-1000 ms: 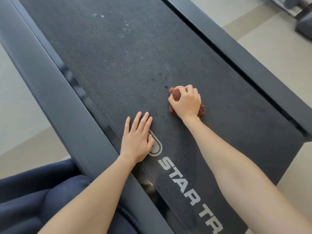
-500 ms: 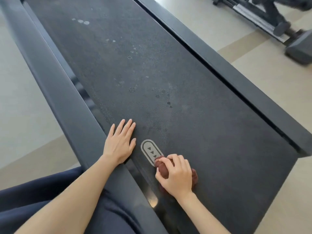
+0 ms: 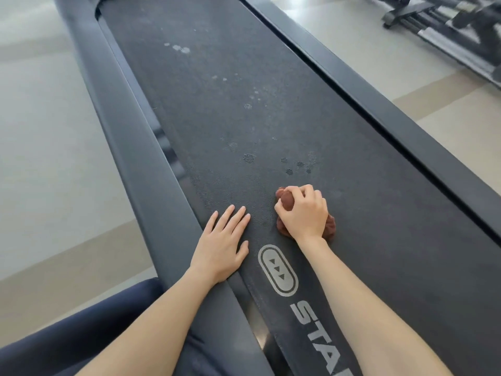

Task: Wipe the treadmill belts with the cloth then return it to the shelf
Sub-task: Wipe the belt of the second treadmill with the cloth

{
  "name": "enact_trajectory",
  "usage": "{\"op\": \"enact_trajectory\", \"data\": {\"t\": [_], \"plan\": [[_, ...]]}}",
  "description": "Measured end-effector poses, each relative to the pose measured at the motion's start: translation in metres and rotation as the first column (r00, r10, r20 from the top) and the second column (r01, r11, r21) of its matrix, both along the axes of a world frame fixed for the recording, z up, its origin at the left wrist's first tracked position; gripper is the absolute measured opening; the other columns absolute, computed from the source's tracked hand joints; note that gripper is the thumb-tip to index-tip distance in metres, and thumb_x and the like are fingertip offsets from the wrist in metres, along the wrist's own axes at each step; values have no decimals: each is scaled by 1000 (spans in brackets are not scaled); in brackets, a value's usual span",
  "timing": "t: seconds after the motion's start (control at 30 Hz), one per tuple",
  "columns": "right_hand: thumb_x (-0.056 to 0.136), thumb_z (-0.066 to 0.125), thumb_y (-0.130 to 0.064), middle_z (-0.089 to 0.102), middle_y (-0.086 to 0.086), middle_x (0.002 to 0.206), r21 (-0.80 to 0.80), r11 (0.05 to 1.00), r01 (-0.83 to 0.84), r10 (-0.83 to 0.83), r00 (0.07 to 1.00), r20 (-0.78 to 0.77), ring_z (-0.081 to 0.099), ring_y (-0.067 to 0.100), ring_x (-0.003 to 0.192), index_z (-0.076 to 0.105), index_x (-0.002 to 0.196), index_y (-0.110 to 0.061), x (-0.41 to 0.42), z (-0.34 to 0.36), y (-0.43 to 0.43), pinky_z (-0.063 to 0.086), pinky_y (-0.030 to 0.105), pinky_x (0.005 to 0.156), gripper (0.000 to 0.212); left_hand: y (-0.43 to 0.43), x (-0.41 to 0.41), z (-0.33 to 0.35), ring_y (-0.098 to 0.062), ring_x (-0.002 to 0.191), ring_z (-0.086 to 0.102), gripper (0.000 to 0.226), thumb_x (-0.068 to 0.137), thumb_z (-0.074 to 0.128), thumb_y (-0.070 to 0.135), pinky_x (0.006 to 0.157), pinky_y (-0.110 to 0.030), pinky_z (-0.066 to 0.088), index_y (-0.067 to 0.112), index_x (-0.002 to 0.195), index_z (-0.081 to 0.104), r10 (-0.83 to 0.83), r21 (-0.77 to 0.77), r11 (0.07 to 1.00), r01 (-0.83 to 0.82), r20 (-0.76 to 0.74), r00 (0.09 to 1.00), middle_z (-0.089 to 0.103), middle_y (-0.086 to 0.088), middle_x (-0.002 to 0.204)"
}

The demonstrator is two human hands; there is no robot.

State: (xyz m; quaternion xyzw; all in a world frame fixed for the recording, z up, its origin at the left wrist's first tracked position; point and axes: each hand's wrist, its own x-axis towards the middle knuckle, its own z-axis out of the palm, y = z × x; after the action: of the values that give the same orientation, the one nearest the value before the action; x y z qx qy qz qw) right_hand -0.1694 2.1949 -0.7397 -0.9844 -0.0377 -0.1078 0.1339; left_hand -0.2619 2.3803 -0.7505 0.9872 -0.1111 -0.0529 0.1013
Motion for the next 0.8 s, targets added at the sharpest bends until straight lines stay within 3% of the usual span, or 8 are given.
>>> {"op": "enact_trajectory", "data": {"t": [0.17,0.33,0.47,0.67,0.8], "plan": [[75,60,-43,57,0,89,38,992,-121,121,993,-12,53,20,77,66,93,-23,-88,0,3,46,31,68,28,9,3,2,-14,146,3,55,98,31,39,117,-33,-4,23,149,20,-23,-36,999,24,17,1000,12,8,158],[69,61,-42,56,-3,88,38,972,-232,230,972,53,50,19,76,64,90,-27,-155,-16,12,38,28,69,26,53,14,9,-16,145,8,53,98,35,36,116,-33,-2,26,149,23,-18,17,1000,17,28,999,15,7,157],[69,63,-39,56,-2,85,14,960,-281,277,952,131,51,21,76,65,88,-25,-106,-14,31,37,31,66,24,62,21,9,-15,145,7,55,98,36,37,116,-29,-3,23,149,23,-5,-18,1000,5,25,1000,16,6,157],[71,62,-42,57,1,84,28,981,-190,185,974,131,54,25,77,67,87,-22,-6,-10,71,42,33,66,27,62,20,5,-16,144,15,56,92,33,40,117,-30,3,20,145,35,8,-64,998,-4,65,998,26,4,154],[72,66,-40,58,6,86,17,989,-148,146,984,98,55,29,80,68,89,-19,29,-5,82,44,37,68,27,62,22,4,-18,143,19,53,92,41,35,118,-33,5,20,143,39,7,-90,996,1,89,996,30,2,152]]}}
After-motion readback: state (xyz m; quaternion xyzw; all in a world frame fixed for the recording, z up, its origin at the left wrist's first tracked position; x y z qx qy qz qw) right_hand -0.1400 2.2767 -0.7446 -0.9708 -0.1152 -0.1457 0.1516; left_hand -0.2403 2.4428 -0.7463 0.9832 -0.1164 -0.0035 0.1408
